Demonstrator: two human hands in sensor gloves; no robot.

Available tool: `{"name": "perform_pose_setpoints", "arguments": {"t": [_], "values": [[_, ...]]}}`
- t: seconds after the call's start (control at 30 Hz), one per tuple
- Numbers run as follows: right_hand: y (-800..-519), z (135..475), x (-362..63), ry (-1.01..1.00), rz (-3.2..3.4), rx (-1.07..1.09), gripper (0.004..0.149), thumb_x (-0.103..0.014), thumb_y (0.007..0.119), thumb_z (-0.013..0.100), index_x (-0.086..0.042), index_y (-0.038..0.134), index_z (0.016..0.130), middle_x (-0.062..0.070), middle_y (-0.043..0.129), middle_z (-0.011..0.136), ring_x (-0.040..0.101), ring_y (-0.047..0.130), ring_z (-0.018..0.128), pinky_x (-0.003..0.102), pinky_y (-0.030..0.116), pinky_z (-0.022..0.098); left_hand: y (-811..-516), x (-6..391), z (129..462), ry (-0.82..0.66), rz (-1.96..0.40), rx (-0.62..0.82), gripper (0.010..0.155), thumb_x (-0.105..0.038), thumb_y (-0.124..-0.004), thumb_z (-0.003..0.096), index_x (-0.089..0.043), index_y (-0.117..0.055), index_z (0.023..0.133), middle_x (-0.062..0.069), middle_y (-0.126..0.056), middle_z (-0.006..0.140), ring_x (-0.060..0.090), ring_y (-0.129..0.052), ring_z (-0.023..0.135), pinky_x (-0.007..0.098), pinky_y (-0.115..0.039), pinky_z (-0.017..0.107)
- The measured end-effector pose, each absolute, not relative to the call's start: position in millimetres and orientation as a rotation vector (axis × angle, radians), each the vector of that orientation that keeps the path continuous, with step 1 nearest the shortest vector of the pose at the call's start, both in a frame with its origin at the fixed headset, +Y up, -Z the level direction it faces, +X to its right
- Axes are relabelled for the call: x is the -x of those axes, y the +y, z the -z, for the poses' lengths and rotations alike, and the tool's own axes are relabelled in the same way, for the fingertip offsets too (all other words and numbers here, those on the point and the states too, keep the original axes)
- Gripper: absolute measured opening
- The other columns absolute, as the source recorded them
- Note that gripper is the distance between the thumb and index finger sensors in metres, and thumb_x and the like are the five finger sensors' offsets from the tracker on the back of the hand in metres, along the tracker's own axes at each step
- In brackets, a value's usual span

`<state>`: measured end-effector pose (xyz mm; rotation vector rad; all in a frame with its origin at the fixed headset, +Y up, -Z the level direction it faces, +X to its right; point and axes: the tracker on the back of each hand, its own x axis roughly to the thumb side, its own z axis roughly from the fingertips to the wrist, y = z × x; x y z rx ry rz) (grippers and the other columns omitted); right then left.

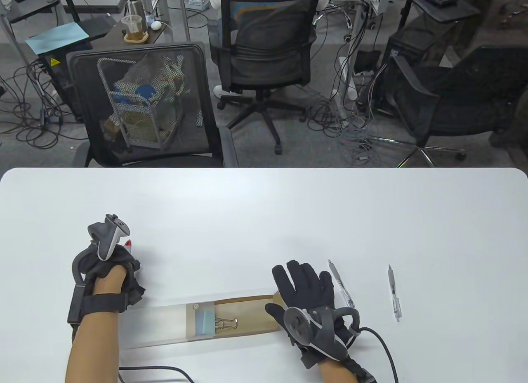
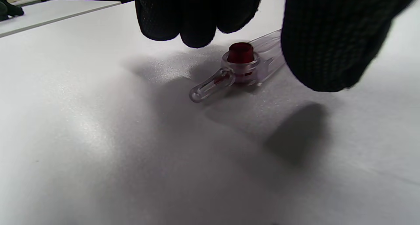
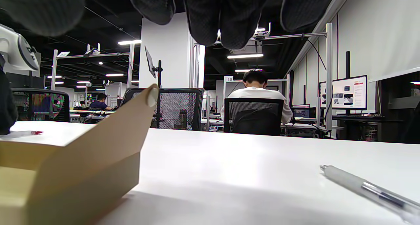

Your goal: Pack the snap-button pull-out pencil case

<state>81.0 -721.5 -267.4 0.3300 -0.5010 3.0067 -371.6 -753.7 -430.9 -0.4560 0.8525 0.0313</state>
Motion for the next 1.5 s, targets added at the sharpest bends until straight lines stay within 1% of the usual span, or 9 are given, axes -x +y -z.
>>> {"name": "perform_pose_setpoints", "arguments": {"t": [0.27, 0.47, 0.7, 0.8, 0.93, 1.03, 1.13, 1.23, 1.5], "values": [[-721, 267, -80, -0.507, -3.009, -0.337, 0.078, -0.075, 0.062, 0.039, -0.045, 0.044, 0.108, -0.005, 0.056, 0.12, 0.025, 0.064, 0.107, 0.061, 0.053, 0.077, -753, 371, 428, 0.883, -0.023, 0.472, 0.076, -0.055, -0.094, 0.0326, -0.03, -0.069, 0.1, -0.004, -0.077, 0.103, 0.025, -0.083, 0.097, 0.059, -0.049, 0.083], [-721, 266, -80, -0.507, -3.01, -0.335, 0.078, -0.076, 0.062, 0.039, -0.045, 0.044, 0.108, -0.004, 0.056, 0.12, 0.025, 0.064, 0.107, 0.061, 0.053, 0.077, -751, 370, 425, 0.892, -0.041, 0.428, 0.066, -0.05, -0.094, 0.0335, -0.029, -0.076, 0.093, -0.005, -0.086, 0.093, 0.023, -0.091, 0.086, 0.057, -0.055, 0.082], [-721, 266, -80, -0.506, -3.013, -0.338, 0.078, -0.076, 0.062, 0.039, -0.045, 0.044, 0.108, -0.005, 0.056, 0.12, 0.025, 0.064, 0.107, 0.061, 0.053, 0.077, -751, 369, 422, 0.878, -0.061, 0.384, 0.065, -0.05, -0.095, 0.0331, -0.027, -0.078, 0.091, -0.004, -0.088, 0.091, 0.024, -0.093, 0.084, 0.058, -0.056, 0.081], [-721, 266, -80, -0.503, -3.013, -0.334, 0.079, -0.075, 0.062, 0.039, -0.045, 0.044, 0.108, -0.005, 0.056, 0.12, 0.025, 0.064, 0.107, 0.061, 0.053, 0.077, -748, 365, 419, 0.833, -0.075, 0.377, 0.064, -0.05, -0.095, 0.0324, -0.025, -0.08, 0.09, -0.002, -0.089, 0.089, 0.025, -0.094, 0.082, 0.059, -0.056, 0.081], [-721, 266, -80, -0.494, -3.012, -0.334, 0.078, -0.075, 0.062, 0.039, -0.045, 0.044, 0.108, -0.004, 0.056, 0.12, 0.025, 0.064, 0.107, 0.061, 0.053, 0.077, -732, 341, 411, 0.65, -0.131, 0.288, 0.065, -0.05, -0.095, 0.0316, -0.026, -0.08, 0.09, -0.003, -0.09, 0.088, 0.025, -0.094, 0.082, 0.06, -0.055, 0.08], [-721, 266, -79, -0.492, -3.014, -0.337, 0.079, -0.075, 0.062, 0.039, -0.045, 0.043, 0.108, -0.005, 0.056, 0.12, 0.025, 0.064, 0.107, 0.061, 0.053, 0.077, -715, 312, 398, 0.457, -0.162, 0.206, 0.065, -0.05, -0.095, 0.0314, -0.027, -0.08, 0.09, -0.003, -0.09, 0.088, 0.025, -0.094, 0.082, 0.061, -0.053, 0.08], [-721, 266, -79, -0.489, -3.013, -0.339, 0.079, -0.075, 0.062, 0.039, -0.045, 0.043, 0.109, -0.005, 0.056, 0.12, 0.025, 0.064, 0.107, 0.061, 0.053, 0.077, -697, 279, 379, 0.306, -0.122, 0.134, 0.065, -0.049, -0.094, 0.0319, -0.027, -0.078, 0.091, -0.004, -0.089, 0.089, 0.025, -0.093, 0.083, 0.062, -0.051, 0.08], [-721, 267, -79, -0.481, -3.016, -0.338, 0.079, -0.075, 0.062, 0.039, -0.045, 0.043, 0.109, -0.004, 0.056, 0.12, 0.025, 0.064, 0.107, 0.061, 0.053, 0.077, -685, 247, 356, 0.099, -0.109, 0.092, 0.065, -0.05, -0.093, 0.0319, -0.027, -0.078, 0.091, -0.005, -0.089, 0.09, 0.024, -0.093, 0.083, 0.062, -0.052, 0.08], [-721, 267, -80, -0.47, -3.023, -0.328, 0.079, -0.075, 0.062, 0.039, -0.045, 0.043, 0.109, -0.004, 0.056, 0.12, 0.025, 0.064, 0.107, 0.061, 0.053, 0.077, -684, 183, 285, -0.238, -0.083, 0.026, 0.065, -0.05, -0.092, 0.0323, -0.028, -0.078, 0.092, -0.006, -0.089, 0.09, 0.023, -0.093, 0.084, 0.062, -0.051, 0.081]]}}
